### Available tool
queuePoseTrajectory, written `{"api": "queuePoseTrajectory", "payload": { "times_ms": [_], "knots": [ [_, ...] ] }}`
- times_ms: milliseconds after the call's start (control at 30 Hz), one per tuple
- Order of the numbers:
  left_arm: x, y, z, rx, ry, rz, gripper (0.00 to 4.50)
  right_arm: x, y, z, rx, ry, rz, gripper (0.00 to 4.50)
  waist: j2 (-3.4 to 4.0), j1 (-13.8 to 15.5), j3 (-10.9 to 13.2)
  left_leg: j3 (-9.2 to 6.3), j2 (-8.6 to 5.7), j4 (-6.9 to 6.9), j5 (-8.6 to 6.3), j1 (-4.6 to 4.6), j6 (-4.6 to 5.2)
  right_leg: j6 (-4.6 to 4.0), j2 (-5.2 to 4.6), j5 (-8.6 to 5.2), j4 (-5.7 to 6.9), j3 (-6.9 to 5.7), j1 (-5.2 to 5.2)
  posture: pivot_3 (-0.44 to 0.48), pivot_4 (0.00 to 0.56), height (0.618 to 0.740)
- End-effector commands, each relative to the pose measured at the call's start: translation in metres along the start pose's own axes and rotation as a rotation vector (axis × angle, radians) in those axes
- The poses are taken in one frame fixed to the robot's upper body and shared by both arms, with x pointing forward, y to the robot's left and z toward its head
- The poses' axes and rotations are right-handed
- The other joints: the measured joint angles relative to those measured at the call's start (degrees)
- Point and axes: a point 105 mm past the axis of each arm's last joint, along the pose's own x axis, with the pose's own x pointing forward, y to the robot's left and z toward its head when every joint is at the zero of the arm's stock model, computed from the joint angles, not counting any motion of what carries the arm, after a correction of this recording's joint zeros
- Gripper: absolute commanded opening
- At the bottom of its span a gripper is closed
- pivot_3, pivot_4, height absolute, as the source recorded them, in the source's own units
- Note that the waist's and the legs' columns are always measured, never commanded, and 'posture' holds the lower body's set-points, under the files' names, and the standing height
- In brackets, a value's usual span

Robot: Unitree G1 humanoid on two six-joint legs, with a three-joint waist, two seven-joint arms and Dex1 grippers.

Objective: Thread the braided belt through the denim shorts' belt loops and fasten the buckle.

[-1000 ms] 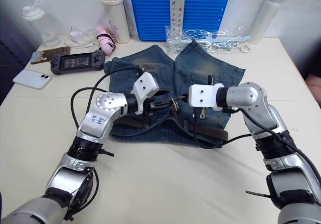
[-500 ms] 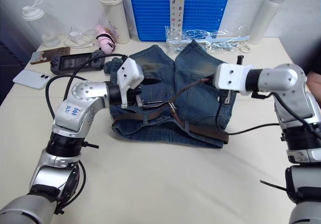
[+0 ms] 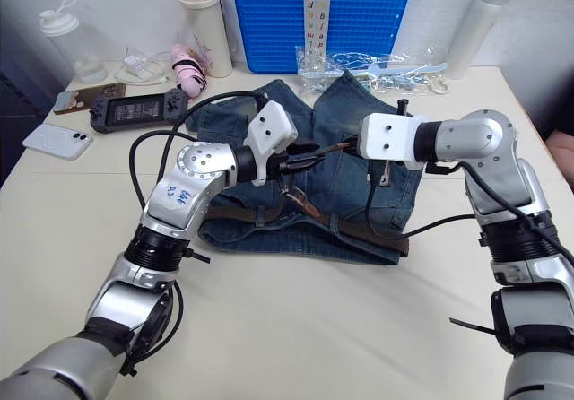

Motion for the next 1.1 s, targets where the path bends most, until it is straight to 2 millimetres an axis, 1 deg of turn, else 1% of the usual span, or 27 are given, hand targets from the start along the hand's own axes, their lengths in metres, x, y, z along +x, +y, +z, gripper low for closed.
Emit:
{"api": "queuePoseTrajectory", "payload": {
  "times_ms": [33,67,100,167,267,300,367,400,467,533,567,600,633,667,700,767,800,867,933,1033,1100],
  "knots": [
    [-0.001,-0.001,0.013,0.012,-0.046,-0.003,0.02,-0.005,-0.005,0.006,0.007,-0.024,-0.049,0.41,0.0,0.0,0.0,0.0,0.0,0.0,0.0,0.0,0.0,0.0,0.0,0.0,0.01,0.0,0.0,0.0,0.15,0.689],
    [-0.002,0.0,0.011,0.002,-0.041,0.001,0.0,-0.005,-0.004,0.007,0.039,-0.035,-0.051,0.85,0.0,0.01,0.0,0.0,0.0,0.0,0.0,0.0,0.0,0.0,0.0,0.0,0.0,0.0,0.0,0.0,0.15,0.689],
    [-0.003,0.0,0.01,-0.004,-0.038,0.003,0.0,-0.005,-0.003,0.007,0.06,-0.043,-0.051,1.18,0.0,0.02,0.0,0.0,0.0,0.0,0.0,0.0,0.0,0.0,0.0,0.0,0.0,0.0,0.0,0.0,0.15,0.689],
    [-0.007,0.004,0.004,-0.052,-0.023,0.034,0.0,-0.008,0.002,0.007,0.125,-0.061,-0.058,2.08,0.0,0.03,0.0,-0.02,0.0,0.0,0.0,0.0,0.0,0.0,0.0,0.0,0.01,-0.01,0.0,0.0,0.15,0.689],
    [-0.013,0.009,-0.003,-0.133,-0.011,0.084,0.0,-0.013,0.007,0.002,0.199,-0.053,-0.094,3.64,0.0,0.04,0.0,-0.04,0.0,0.01,0.0,-0.01,0.0,0.0,0.0,0.0,0.02,-0.02,0.0,0.0,0.15,0.689],
    [-0.017,0.015,-0.008,-0.191,0.001,0.137,0.0,-0.014,0.012,-0.002,0.271,-0.053,-0.096,4.01,0.0,0.05,0.0,-0.04,0.0,0.01,0.0,-0.01,0.0,0.0,0.0,0.0,0.02,-0.02,0.0,0.0,0.15,0.689],
    [-0.022,0.026,-0.017,-0.342,0.009,0.237,0.0,-0.014,0.024,-0.009,0.384,-0.05,-0.085,4.01,0.0,0.13,0.0,-0.05,0.0,0.02,0.0,-0.02,0.0,0.0,0.0,0.0,0.02,-0.03,0.01,0.0,0.15,0.689],
    [-0.025,0.029,-0.02,-0.451,-0.008,0.276,0.0,-0.013,0.027,-0.009,0.485,-0.082,-0.107,4.01,0.0,0.17,0.0,-0.1,0.0,0.02,0.0,-0.03,0.01,0.0,-0.01,0.0,0.02,-0.05,0.02,0.0,0.15,0.689],
    [-0.027,0.029,-0.023,-0.578,-0.031,0.309,0.0,-0.008,0.032,-0.009,0.596,-0.117,-0.12,4.01,-0.01,0.16,0.0,-0.12,0.0,0.05,0.0,-0.05,0.01,0.0,-0.01,0.0,0.03,-0.07,0.03,0.0,0.15,0.689],
    [-0.028,0.026,-0.023,-0.669,-0.053,0.326,0.0,-0.001,0.036,-0.002,0.715,-0.186,-0.132,3.48,0.0,0.02,0.0,-0.13,0.0,0.05,0.0,-0.05,0.01,0.0,-0.01,0.0,0.03,-0.07,0.02,0.0,0.15,0.689],
    [-0.029,0.025,-0.022,-0.713,-0.067,0.333,0.0,0.004,0.039,0.002,0.744,-0.205,-0.12,3.15,0.0,-0.01,0.0,-0.12,0.02,0.05,0.0,-0.05,0.01,0.0,0.0,0.0,0.03,-0.07,0.02,0.0,0.15,0.689],
    [-0.029,0.024,-0.022,-0.747,-0.076,0.339,0.0,0.009,0.041,0.007,0.775,-0.229,-0.115,2.73,0.0,0.01,0.0,-0.13,0.02,0.04,0.0,-0.05,0.0,0.0,0.0,0.0,0.03,-0.07,0.01,0.0,0.15,0.689],
    [-0.03,0.022,-0.022,-0.767,-0.077,0.342,0.0,0.015,0.042,0.012,0.801,-0.255,-0.113,2.27,0.0,0.0,0.0,-0.13,0.03,0.04,0.01,-0.05,0.0,0.0,0.01,0.0,0.03,-0.07,0.01,0.0,0.15,0.689],
    [-0.031,0.021,-0.023,-0.78,-0.076,0.343,0.0,0.02,0.043,0.016,0.816,-0.27,-0.108,1.68,0.0,-0.02,0.0,-0.14,0.04,0.04,0.01,-0.05,0.0,0.0,0.01,0.0,0.03,-0.07,0.01,0.0,0.15,0.689],
    [-0.031,0.019,-0.023,-0.79,-0.075,0.349,0.0,0.024,0.044,0.02,0.829,-0.283,-0.101,1.25,0.0,0.01,0.0,-0.14,0.03,0.03,0.01,-0.04,-0.01,0.0,0.01,0.0,0.03,-0.06,0.01,0.0,0.15,0.689],
    [-0.034,0.018,-0.028,-0.801,-0.057,0.371,0.0,0.035,0.048,0.028,0.852,-0.304,-0.078,0.22,0.0,0.01,0.0,-0.14,0.02,0.03,0.01,-0.03,-0.01,0.0,0.01,0.0,0.04,-0.05,0.01,0.0,0.15,0.689],
    [-0.035,0.017,-0.03,-0.809,-0.05,0.378,0.0,0.041,0.053,0.031,0.853,-0.301,-0.051,0.04,0.0,0.01,0.0,-0.13,0.0,0.03,0.01,-0.01,-0.01,0.0,0.01,0.0,0.05,-0.03,0.01,0.0,0.15,0.689],
    [-0.037,0.016,-0.033,-0.818,-0.04,0.388,0.0,0.054,0.065,0.038,0.869,-0.304,-0.002,0.04,0.0,-0.01,0.0,-0.14,-0.01,0.03,0.01,-0.01,-0.01,0.0,0.01,0.0,0.05,-0.03,0.01,0.0,0.15,0.689],
    [-0.04,0.014,-0.037,-0.832,-0.037,0.395,0.0,0.069,0.086,0.041,0.902,-0.28,0.071,0.04,0.0,-0.03,0.0,-0.14,0.0,0.03,0.01,0.0,-0.01,0.0,0.01,0.0,0.05,-0.03,0.01,0.0,0.15,0.689],
    [-0.045,0.013,-0.042,-0.834,-0.026,0.408,0.0,0.082,0.129,0.027,0.881,-0.178,0.163,0.04,-0.03,0.14,-0.02,-0.2,-0.03,0.02,0.01,0.01,-0.01,0.0,0.0,0.0,0.07,-0.04,0.02,0.0,0.15,0.689],
    [-0.05,0.013,-0.047,-0.812,-0.003,0.419,0.0,0.085,0.151,0.017,0.875,-0.124,0.196,0.04,-0.03,0.01,-0.03,-0.22,-0.09,0.02,0.0,0.01,-0.01,0.01,-0.01,0.01,0.09,0.0,0.02,0.0,0.15,0.689]
  ]
}}
